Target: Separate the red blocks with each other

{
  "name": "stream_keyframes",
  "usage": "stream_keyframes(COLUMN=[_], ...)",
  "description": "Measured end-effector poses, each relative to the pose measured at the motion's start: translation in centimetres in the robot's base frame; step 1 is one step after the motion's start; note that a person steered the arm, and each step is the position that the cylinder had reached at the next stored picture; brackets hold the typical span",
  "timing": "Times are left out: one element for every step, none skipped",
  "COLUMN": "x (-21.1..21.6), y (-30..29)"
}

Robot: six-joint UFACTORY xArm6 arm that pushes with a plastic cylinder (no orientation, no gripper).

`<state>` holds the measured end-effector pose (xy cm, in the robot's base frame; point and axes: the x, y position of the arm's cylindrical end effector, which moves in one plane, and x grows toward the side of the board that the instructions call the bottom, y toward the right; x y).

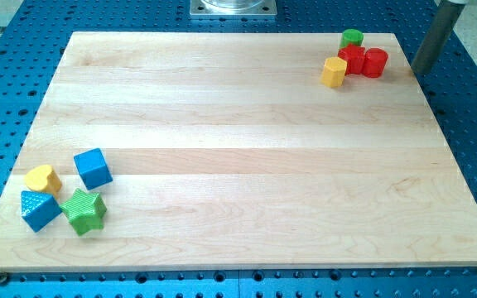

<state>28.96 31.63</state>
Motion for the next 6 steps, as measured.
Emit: stream_keyframes(x=[-0.6, -1.4, -1.5, -2.3, -3.8, -4.5], y=[-1.4, -3.2, -7.5, -16.6, -29.9, -43.9])
